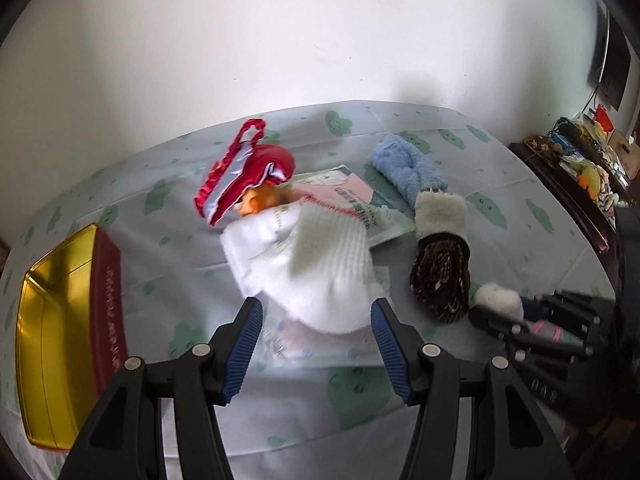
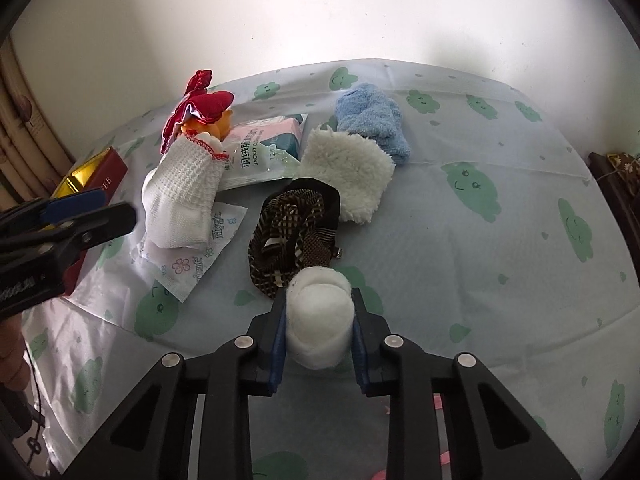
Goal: Organize soft objects
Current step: 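Grasp the white fluffy ball with the right gripper while the left gripper approaches the white knit sock, then grasp the white knit sock with the left gripper and lift it, then carry the knit sock over the gold tin and release it with the left gripper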
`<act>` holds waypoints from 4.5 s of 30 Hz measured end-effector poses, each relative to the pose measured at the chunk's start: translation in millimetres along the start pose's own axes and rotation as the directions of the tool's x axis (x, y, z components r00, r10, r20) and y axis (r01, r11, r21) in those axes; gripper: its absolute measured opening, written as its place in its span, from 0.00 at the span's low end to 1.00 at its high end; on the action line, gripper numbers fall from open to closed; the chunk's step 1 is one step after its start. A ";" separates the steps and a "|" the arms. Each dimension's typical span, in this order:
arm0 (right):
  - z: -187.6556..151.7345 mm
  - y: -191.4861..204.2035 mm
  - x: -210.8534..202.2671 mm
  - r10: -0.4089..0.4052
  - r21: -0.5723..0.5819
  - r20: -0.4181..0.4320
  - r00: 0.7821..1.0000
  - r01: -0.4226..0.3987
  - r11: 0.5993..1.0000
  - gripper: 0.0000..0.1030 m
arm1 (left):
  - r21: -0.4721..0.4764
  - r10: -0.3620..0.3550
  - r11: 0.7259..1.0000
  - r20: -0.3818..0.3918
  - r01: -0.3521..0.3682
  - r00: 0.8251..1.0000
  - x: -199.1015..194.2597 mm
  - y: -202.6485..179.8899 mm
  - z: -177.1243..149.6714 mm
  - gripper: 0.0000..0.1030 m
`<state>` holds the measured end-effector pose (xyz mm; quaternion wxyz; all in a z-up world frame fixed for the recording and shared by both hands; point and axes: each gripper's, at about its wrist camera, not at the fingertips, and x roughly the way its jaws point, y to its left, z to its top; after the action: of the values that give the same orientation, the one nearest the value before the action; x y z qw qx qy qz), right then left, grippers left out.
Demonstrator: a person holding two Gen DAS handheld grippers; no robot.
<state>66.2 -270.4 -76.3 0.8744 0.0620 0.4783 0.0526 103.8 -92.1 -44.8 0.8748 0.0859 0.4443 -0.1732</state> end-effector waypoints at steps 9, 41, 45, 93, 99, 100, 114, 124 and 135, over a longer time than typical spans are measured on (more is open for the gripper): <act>-0.5 -3.6 -0.7 0.041 0.019 -0.015 0.999 -0.041 0.999 0.24 | -0.013 -0.013 1.000 -0.053 0.012 0.999 29.5 -12.7 21.7 0.56; 1.5 -4.9 -5.6 0.060 0.020 0.018 0.998 -0.060 0.998 0.24 | -0.041 0.011 0.999 -0.025 -0.012 1.000 20.7 8.0 19.0 0.24; 1.9 -4.1 -7.1 0.052 0.013 0.025 0.998 -0.052 0.999 0.24 | -0.058 0.048 0.997 -0.010 -0.049 0.999 7.3 21.7 19.0 0.24; 0.4 -4.5 -5.3 0.019 0.025 0.025 1.000 -0.019 1.000 0.24 | -0.321 0.421 0.824 -0.207 -0.468 0.883 -6.8 265.0 -37.4 0.25; 0.9 -4.0 -3.6 0.016 0.024 0.020 1.000 -0.016 1.000 0.24 | -0.339 0.431 0.804 -0.233 -0.488 0.872 -3.9 278.5 -44.5 0.26; 0.7 -4.0 -3.3 0.015 0.024 0.020 1.000 -0.015 1.000 0.24 | -0.341 0.428 0.805 -0.235 -0.486 0.873 -3.5 279.9 -45.4 0.27; 0.4 -4.2 -2.3 0.004 0.028 0.022 1.000 -0.005 1.000 0.24 | -0.318 0.417 0.825 -0.215 -0.467 0.883 -7.9 273.9 -45.3 0.52; -0.1 -1.9 -9.3 -0.016 0.004 0.054 0.998 0.015 1.000 0.24 | -0.332 0.389 0.849 -0.136 -0.412 0.911 -39.7 267.2 -45.4 0.53; 7.6 30.4 -27.1 -0.017 -0.057 0.137 0.990 0.025 0.998 0.24 | -0.389 0.463 0.811 -0.031 -0.438 0.886 -86.8 262.5 -79.9 0.53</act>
<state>57.0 -244.9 -44.9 0.9070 0.0351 0.4163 0.0530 96.3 194.8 -22.9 0.9042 0.0094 0.4076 0.1269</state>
